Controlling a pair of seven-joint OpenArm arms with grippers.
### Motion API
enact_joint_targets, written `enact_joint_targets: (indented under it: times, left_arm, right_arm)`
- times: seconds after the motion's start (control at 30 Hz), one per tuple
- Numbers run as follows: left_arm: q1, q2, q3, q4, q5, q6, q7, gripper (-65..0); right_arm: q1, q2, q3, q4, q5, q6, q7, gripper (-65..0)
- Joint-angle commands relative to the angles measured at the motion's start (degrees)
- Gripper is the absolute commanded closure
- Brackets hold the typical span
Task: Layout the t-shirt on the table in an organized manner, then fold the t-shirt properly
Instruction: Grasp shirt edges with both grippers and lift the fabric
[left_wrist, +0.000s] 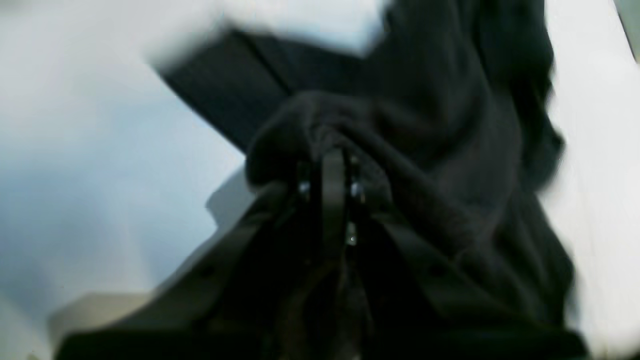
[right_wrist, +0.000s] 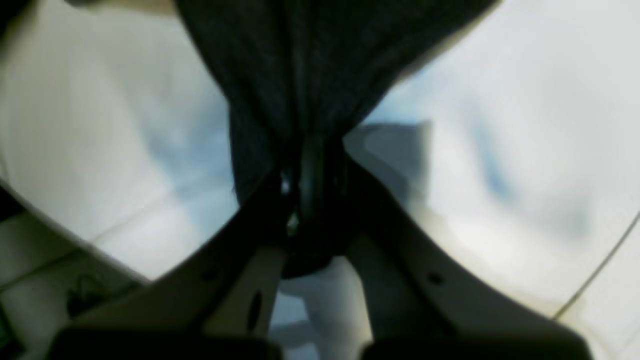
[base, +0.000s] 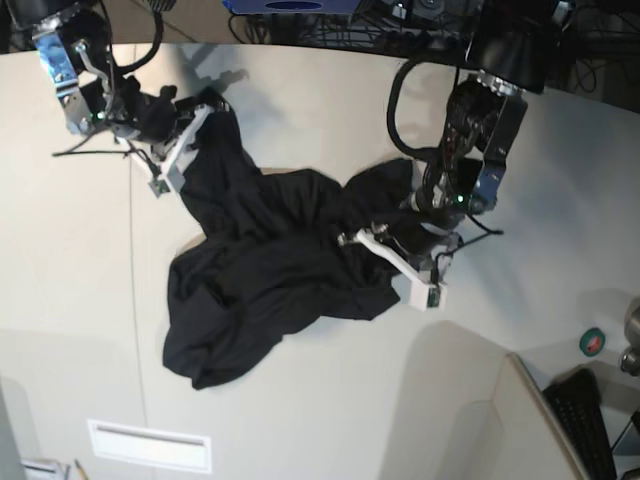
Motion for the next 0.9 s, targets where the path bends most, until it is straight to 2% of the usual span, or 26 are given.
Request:
enact_joint_targets:
  times: [0.0,0.1,0.27,0.4,0.5,0.6,0.63,0.7,0.73,0.8,0.87]
  left_arm:
    - [-2.94,-0.10,-0.12,-0.58,-0.34,-0.47,-0.83,0.0]
    - [-9.79,-0.10,0.14,-6.64,-0.34,-0.47,-0.83,0.0]
    - [-20.96,0.51,0.41,-16.93,-0.34,-0.47,-1.09,0.0]
    - [-29.22,1.74,0.41,-24.14,-0.34,-0.47,-1.18,0.0]
    - [-32.83,2.01,0.41,-27.56,-0.34,-0.47,-1.18,0.0]
    - [-33.44,2.27,-0.03,-27.56,-0.34,-0.47,-1.18,-1.6]
    - [-33.44,2.18,-0.12,-27.56,-0.34,-0.47,-1.18,-12.5]
    - [-33.27,2.10,-0.12,-27.48,-0.34,-0.47,-1.18,-29.3]
    - [-33.18,2.01,-0.12,-27.30,-0.60,-0.47,-1.18,-36.4]
    - [-30.45,1.48,-0.30,-24.22,-0.60,-0.47,-1.18,-42.8]
    - [-26.58,-0.63,-0.30,-17.63,-0.69,-0.47,-1.18,-43.3]
  right_arm:
    - [-0.90,0.18,0.07,2.78,0.49,0.54,0.37,0.0]
    - [-2.66,-0.17,-1.78,7.09,0.49,0.54,0.37,0.0]
    - [0.24,-0.44,-13.12,8.85,0.49,0.45,0.37,0.0]
    - [4.28,-2.37,-20.59,8.58,0.49,0.37,0.37,0.0]
    - [5.95,-2.98,-22.17,9.02,0.76,0.37,0.01,0.0]
    - [7.10,-2.98,-22.17,11.40,0.76,0.37,-5.70,0.0]
    - [7.10,-2.98,-21.82,12.54,0.76,0.37,-7.20,-6.0]
    - [7.10,-2.55,-21.56,14.74,0.67,0.37,-7.63,-22.8]
    - [6.92,-2.46,-20.59,16.06,0.67,0.37,-7.63,-29.0]
    - [5.87,-2.37,-17.51,18.78,0.58,0.37,-7.63,-30.3]
    - [4.46,-1.84,-13.03,21.42,0.58,0.37,-7.72,-28.2]
